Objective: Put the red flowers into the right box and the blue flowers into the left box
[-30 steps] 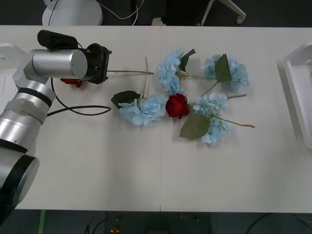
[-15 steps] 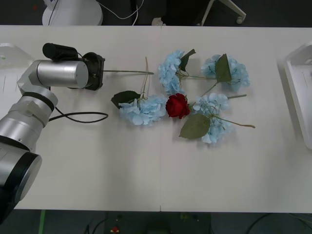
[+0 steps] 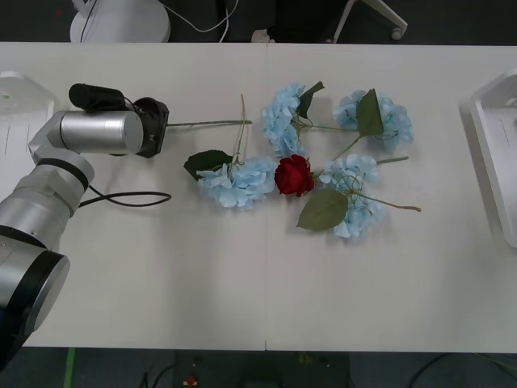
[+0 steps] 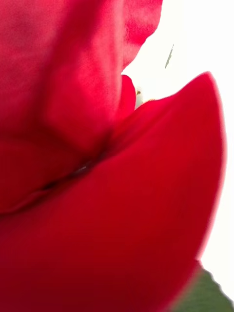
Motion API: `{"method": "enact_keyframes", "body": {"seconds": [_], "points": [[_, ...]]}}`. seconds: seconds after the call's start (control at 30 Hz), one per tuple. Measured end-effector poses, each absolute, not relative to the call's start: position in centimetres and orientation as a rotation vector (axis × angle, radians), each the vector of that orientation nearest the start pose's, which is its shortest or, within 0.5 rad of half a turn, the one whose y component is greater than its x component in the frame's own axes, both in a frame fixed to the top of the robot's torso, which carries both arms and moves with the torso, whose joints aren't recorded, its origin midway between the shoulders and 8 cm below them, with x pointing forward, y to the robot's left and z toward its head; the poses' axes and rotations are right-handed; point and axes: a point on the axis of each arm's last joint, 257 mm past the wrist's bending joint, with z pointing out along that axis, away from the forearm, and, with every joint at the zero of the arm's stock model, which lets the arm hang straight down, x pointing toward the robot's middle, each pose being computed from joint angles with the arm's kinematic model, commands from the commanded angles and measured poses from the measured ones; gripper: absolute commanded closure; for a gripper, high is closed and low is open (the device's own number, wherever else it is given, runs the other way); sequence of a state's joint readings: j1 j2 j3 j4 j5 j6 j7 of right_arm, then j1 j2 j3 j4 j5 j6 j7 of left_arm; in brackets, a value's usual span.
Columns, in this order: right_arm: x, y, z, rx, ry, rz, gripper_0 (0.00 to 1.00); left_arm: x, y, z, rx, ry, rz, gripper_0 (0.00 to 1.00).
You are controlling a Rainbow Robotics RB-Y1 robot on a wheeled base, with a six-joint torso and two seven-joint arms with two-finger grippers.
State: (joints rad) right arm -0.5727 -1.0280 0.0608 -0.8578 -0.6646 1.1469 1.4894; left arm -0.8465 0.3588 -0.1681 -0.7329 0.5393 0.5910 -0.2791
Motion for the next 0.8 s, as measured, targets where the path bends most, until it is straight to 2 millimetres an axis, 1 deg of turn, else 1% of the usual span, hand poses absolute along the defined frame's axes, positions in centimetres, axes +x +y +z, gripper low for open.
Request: {"method": "enact_keyframes", "body": {"seconds": [0.07,0.1,0.17,0.2,0.27,0.37,0.43,0.5,0.57,0.6,0.67,0.77,0.8], "points": [[46.7,-65.6,-23.1,0.536,2.589,-0.448,0.67,68.9,23.5,-26.0,-1.339,1.895,-0.813,1.0],[46.7,-65.6,-23.0,0.536,2.589,-0.449,0.62,68.9,23.5,-26.1,-1.339,1.895,-0.811,1.0],[46.6,-65.7,-23.0,0.536,2.59,-0.455,0.41,68.8,23.5,-26.3,-1.336,1.901,-0.805,1.0],[46.6,-65.7,-23.0,0.535,2.59,-0.457,0.34,68.8,23.4,-26.4,-1.334,1.904,-0.803,1.0],[46.6,-65.7,-23.0,0.536,2.591,-0.457,0.26,68.7,23.2,-26.5,-1.333,1.908,-0.805,1.0],[46.8,-65.2,-23.2,0.542,2.591,-0.426,0.23,68.7,23.0,-26.4,-1.341,1.906,-0.819,1.0],[46.9,-64.2,-23.5,0.557,2.601,-0.367,0.23,68.7,22.7,-26.2,-1.344,1.905,-0.833,1.0],[46.5,-62.8,-23.8,0.581,2.636,-0.291,0.22,68.7,22.0,-25.7,-1.347,1.919,-0.849,1.0],[46.0,-60.8,-23.9,0.601,2.685,-0.196,0.21,68.6,21.0,-24.4,-1.353,1.933,-0.881,1.0],[45.8,-59.8,-23.7,0.605,2.705,-0.154,0.2,68.8,20.5,-23.3,-1.352,1.929,-0.908,1.0],[45.6,-57.3,-22.9,0.606,2.747,-0.048,0.19,69.3,19.8,-20.3,-1.362,1.885,-1.002,1.0],[45.8,-53.0,-21.1,0.653,2.783,0.121,0.19,70.0,18.3,-15.2,-1.394,1.792,-1.234,1.0],[45.9,-51.4,-20.4,0.682,2.789,0.181,0.19,70.0,17.9,-13.8,-1.381,1.775,-1.303,1.0]]}}
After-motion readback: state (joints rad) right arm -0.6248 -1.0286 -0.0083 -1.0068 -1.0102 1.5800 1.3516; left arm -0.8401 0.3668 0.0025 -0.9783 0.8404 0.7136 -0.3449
